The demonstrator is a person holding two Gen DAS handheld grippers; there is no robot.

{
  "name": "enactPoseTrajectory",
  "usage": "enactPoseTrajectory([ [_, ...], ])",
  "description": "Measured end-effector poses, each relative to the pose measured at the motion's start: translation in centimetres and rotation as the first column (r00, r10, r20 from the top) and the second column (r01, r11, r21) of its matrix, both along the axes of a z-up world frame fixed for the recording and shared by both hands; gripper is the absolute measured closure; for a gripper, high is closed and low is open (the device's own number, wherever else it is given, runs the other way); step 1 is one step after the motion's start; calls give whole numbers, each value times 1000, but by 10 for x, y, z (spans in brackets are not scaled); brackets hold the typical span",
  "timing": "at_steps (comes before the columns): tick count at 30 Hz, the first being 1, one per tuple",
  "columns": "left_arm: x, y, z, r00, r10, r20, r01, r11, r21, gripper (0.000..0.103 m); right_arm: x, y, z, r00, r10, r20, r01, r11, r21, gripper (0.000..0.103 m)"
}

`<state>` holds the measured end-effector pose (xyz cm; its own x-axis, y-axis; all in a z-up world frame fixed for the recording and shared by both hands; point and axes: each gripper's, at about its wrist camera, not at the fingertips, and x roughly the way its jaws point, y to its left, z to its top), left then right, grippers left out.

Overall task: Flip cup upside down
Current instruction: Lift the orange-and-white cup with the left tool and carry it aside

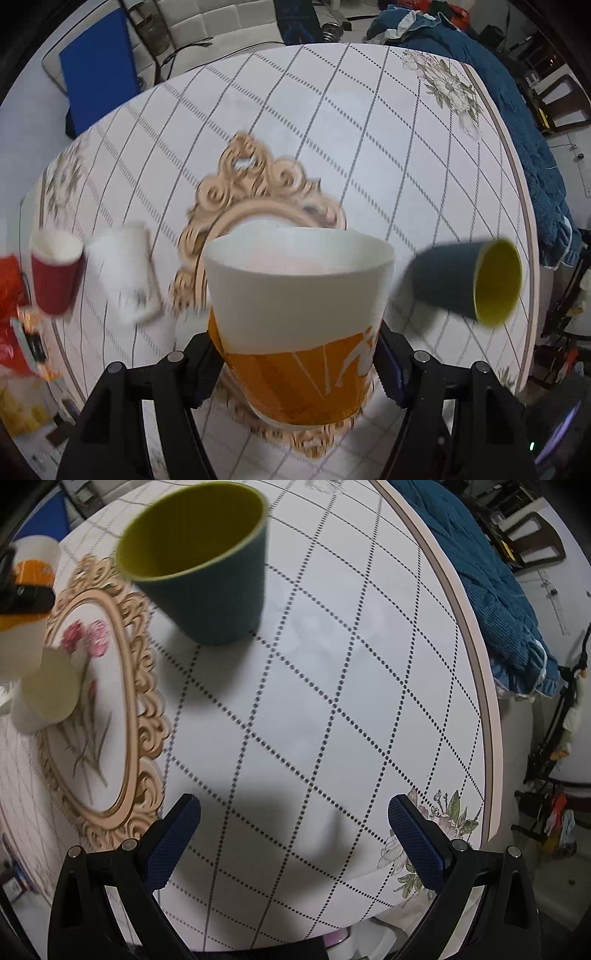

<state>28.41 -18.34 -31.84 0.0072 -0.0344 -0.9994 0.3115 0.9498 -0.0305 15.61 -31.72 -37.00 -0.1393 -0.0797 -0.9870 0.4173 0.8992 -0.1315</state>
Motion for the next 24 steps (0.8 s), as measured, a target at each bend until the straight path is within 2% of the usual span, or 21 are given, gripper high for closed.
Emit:
enactPoseTrajectory([
  [5, -42, 28, 11, 999, 50, -9, -50, 999, -1, 35, -12, 13, 15, 998, 62, 27, -63, 998, 24, 0],
  [11, -87, 60, 3, 990, 137, -41, -137, 991, 14, 35, -38, 37, 28, 985, 166, 52, -168, 984, 52, 0],
  [18, -143, 105, -23, 959, 272, -83, -269, 962, 48, 35, -68, 69, 26, 960, 276, 48, -280, 956, 88, 0],
  [24, -165, 132, -54, 936, 327, -127, -319, 944, 83, 35, -74, 90, 14, 941, 337, 33, -338, 934, 117, 0],
])
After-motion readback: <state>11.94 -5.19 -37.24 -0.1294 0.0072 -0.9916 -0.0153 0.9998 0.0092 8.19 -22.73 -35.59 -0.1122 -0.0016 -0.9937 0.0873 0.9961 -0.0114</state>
